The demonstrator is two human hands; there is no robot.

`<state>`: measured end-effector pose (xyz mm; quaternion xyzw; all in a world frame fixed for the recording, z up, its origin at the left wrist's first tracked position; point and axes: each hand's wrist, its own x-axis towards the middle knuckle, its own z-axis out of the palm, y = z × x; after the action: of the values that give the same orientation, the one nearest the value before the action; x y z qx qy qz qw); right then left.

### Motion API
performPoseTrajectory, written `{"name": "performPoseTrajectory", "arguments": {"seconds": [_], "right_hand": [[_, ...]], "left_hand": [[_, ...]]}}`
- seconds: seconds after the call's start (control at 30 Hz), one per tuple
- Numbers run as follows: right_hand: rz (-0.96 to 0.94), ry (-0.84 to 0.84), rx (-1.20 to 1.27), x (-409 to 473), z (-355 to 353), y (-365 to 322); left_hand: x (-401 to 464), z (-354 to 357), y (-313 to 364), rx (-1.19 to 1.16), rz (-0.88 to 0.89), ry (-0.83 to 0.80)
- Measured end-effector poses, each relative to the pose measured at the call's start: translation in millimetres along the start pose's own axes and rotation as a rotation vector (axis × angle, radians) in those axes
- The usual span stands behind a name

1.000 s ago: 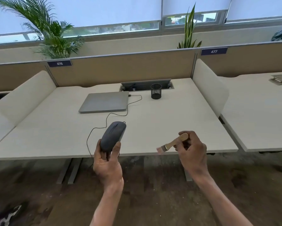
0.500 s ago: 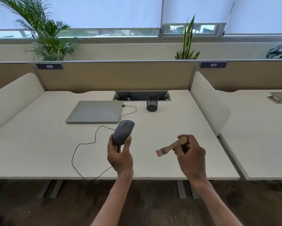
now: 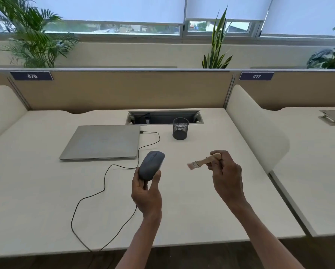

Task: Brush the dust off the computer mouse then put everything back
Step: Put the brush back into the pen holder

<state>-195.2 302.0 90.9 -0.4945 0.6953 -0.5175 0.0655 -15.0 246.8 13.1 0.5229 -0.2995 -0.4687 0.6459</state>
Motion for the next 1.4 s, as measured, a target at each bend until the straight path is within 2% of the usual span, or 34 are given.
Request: {"name": "performPoseTrajectory", "arguments": {"seconds": [0.3, 0.53, 0.8, 0.93, 1.07, 1.2, 1.4], "right_hand": [[-0.069, -0.017, -0.02, 56.1, 24.9, 11.6], [-0.225, 0.079, -0.072, 113.7, 45.2, 25.3], [-0.213, 0.026, -0.073, 196.9, 84.9, 41.6], [-0.196, 0.005, -0.162, 236.1, 115.6, 54.2], [-0.167, -0.075, -0.283, 269.4, 147.6, 76.1], [-0.159, -0.223, -0.389, 288.5, 172.7, 99.8], [-0.124, -0.381, -0.445, 295.3, 195.0, 130.4]], "left_hand": [[14.5, 22.6, -4.4, -0.013, -0.029, -0.016], [22.9, 48.3, -11.0, -0.005, -0.034, -0.002], [27.1, 68.8, -21.8, -0.011, -0.058, 0.027], [26.9, 74.2, -28.1, -0.011, -0.083, 0.045], [26.0, 76.7, -31.3, -0.006, -0.107, 0.078], [24.5, 78.5, -34.6, 0.013, -0.109, 0.105], [23.4, 87.2, -38.0, 0.002, -0.114, 0.118]]}}
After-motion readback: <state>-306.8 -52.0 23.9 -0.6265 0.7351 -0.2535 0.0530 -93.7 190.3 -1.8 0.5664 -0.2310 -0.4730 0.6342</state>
